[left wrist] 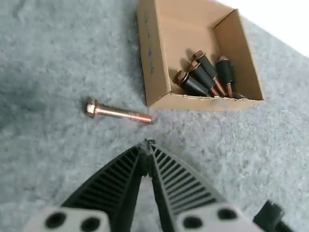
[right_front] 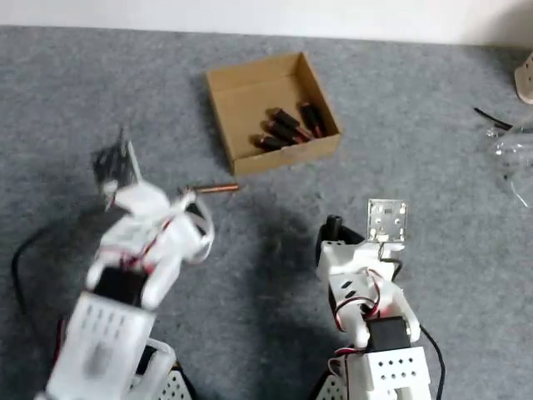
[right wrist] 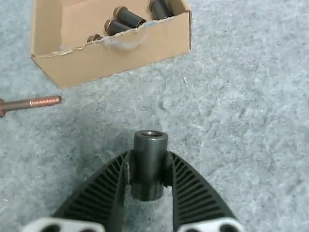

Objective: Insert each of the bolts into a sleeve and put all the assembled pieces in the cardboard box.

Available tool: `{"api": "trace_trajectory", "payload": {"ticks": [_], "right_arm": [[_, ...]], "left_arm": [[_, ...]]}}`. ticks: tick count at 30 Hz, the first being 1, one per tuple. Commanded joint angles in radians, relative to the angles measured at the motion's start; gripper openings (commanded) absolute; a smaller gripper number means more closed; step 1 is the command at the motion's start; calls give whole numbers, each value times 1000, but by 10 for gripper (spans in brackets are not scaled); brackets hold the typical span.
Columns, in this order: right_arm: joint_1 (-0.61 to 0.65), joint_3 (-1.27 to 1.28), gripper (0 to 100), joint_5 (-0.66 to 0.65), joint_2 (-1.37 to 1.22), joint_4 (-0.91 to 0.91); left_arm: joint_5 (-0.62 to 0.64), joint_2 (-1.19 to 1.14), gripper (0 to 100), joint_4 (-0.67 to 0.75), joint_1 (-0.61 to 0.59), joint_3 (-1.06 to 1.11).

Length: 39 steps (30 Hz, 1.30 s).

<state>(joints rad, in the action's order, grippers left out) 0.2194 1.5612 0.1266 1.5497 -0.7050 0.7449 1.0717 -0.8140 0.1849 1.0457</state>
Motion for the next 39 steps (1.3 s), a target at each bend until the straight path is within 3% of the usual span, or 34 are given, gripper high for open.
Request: {"api": "trace_trajectory", "payload": {"ticks": [1,6,16,22,29,36,39], "right_arm": [[-13,-12,4,-17,12,42],[-13,-12,4,-17,12,42],[-13,-12,4,-51,15,42],[-13,-10,4,-52,15,42],[-13,-10,4,-54,13,44],[-13,-10,4,-57,13,44],[-13,-10,4,-57,13,44]], "left_arm": [[104,-423,8,18,16,-297],[170,-751,10,14,15,-530],[296,-1193,11,-184,5,-878],[440,-1257,11,-255,-59,-969],[462,-1264,14,-267,-71,-943],[462,-1264,189,-212,-76,-860],[482,-1264,181,-213,-76,-831]]}}
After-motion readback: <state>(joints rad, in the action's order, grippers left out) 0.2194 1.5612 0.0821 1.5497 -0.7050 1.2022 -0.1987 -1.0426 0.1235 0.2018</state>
